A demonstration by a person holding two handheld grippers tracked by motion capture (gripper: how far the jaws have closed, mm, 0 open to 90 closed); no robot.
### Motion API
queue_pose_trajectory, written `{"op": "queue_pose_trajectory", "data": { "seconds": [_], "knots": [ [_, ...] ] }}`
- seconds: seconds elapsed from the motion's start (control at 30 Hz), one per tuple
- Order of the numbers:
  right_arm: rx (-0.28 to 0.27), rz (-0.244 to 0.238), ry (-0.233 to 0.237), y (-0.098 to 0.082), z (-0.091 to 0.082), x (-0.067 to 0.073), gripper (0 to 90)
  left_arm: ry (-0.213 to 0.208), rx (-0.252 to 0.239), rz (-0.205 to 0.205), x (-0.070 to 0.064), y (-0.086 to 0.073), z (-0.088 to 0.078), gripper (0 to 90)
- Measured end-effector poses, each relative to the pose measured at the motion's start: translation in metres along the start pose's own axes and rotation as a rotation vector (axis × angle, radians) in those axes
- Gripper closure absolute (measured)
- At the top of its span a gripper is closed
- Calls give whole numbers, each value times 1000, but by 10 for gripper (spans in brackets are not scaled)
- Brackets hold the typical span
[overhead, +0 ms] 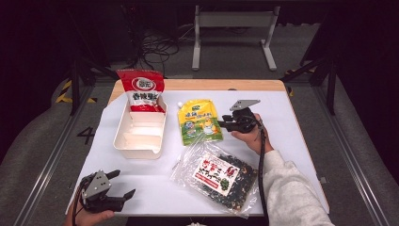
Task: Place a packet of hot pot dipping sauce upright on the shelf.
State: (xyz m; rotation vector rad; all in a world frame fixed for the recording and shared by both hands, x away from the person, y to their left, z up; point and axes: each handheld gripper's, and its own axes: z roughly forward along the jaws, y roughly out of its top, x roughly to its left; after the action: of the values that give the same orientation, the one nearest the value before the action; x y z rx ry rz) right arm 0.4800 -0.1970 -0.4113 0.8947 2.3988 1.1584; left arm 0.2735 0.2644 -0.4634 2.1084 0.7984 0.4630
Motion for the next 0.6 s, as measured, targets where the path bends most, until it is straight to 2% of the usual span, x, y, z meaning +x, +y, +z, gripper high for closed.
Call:
{"op": "queue_pose_trajectory", "data": {
  "seconds": [0.17, 0.3, 0.5, 0.6],
  "knots": [
    [-10, 4, 32, -11, -8, 6, 640, -10, 0, -2, -1, 1, 2, 146],
    [1, -6, 24, -14, -11, 7, 631, -17, 4, 7, -3, 3, 4, 147],
    [20, 9, 3, -16, -1, 3, 604, -39, 1, 15, -9, 8, 8, 148],
    [30, 22, 12, -18, 3, 2, 595, -47, 6, 29, -10, 9, 9, 148]
  ]
}}
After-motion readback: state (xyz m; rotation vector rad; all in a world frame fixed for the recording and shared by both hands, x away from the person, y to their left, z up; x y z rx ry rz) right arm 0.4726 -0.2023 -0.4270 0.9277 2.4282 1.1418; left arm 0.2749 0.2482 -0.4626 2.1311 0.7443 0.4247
